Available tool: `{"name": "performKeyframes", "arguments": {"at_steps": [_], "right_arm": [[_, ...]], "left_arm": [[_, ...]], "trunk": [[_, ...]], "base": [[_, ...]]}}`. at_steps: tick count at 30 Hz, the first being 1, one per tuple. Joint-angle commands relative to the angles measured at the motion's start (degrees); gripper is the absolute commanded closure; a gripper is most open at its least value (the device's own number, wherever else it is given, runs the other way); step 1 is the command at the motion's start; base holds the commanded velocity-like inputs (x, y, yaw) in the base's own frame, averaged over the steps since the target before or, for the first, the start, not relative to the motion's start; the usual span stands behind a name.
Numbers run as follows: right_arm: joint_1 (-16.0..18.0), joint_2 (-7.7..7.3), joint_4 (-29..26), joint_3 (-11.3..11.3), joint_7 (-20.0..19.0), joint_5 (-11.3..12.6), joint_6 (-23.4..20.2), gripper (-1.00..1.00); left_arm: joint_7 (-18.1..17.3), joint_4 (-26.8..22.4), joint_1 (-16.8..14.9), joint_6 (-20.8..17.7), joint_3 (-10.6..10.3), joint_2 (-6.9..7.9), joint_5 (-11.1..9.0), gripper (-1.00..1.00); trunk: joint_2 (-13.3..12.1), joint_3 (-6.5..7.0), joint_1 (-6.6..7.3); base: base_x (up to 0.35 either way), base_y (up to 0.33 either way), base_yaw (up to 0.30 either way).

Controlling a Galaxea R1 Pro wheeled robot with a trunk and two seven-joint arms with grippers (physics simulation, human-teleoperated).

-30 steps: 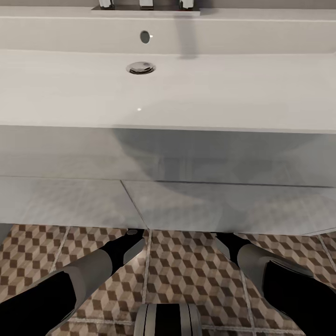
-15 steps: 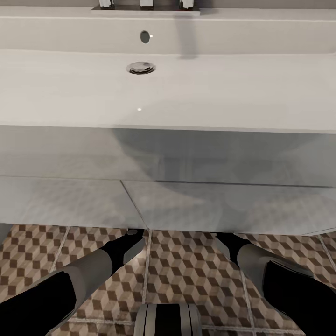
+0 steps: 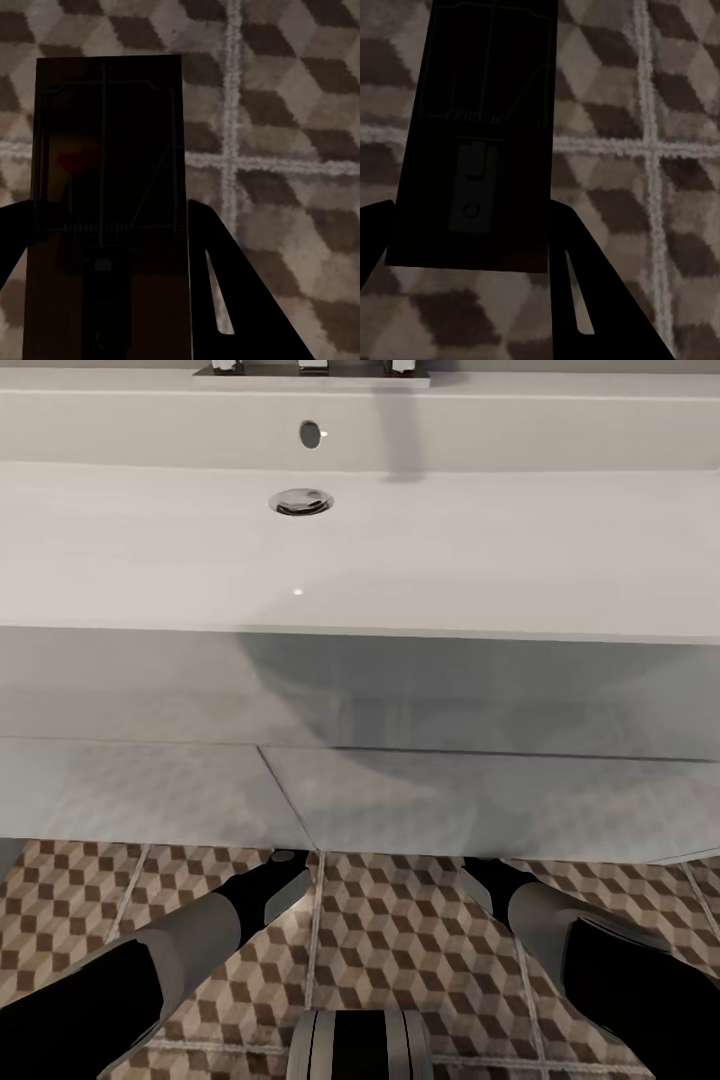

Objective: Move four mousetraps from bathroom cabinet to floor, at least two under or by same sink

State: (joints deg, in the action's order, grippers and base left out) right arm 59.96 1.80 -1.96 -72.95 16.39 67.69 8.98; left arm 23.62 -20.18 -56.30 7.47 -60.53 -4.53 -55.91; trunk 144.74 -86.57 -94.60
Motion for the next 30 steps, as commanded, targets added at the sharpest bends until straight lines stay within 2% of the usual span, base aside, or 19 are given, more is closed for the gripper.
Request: {"name": "performKeyframes", "arguments": {"at_steps": [1, 22, 30], "right_arm": [[1.21, -0.03, -0.06, -0.44, 0.18, 0.69, 0.19, 1.00], [1.21, -0.13, -0.06, -0.36, 0.22, 0.76, 0.25, 1.00], [1.21, -0.08, -0.06, -0.40, 0.47, 0.78, 0.23, 1.00]], "left_arm": [[0.28, -0.04, -2.68, 0.17, -0.29, -0.01, -0.52, 1.00], [0.28, -0.04, -2.68, 0.17, -0.29, 0.05, -0.52, 1.00], [0.28, -0.04, -2.68, 0.17, -0.29, 0.05, -0.52, 1.00]], "trunk": [[0.01, -0.10, 0.01], [0.01, -1.99, 0.01], [0.01, -2.14, 0.01]], "base": [[0.000, 0.000, 0.000], [0.000, 0.000, 0.000], [0.000, 0.000, 0.000]]}}
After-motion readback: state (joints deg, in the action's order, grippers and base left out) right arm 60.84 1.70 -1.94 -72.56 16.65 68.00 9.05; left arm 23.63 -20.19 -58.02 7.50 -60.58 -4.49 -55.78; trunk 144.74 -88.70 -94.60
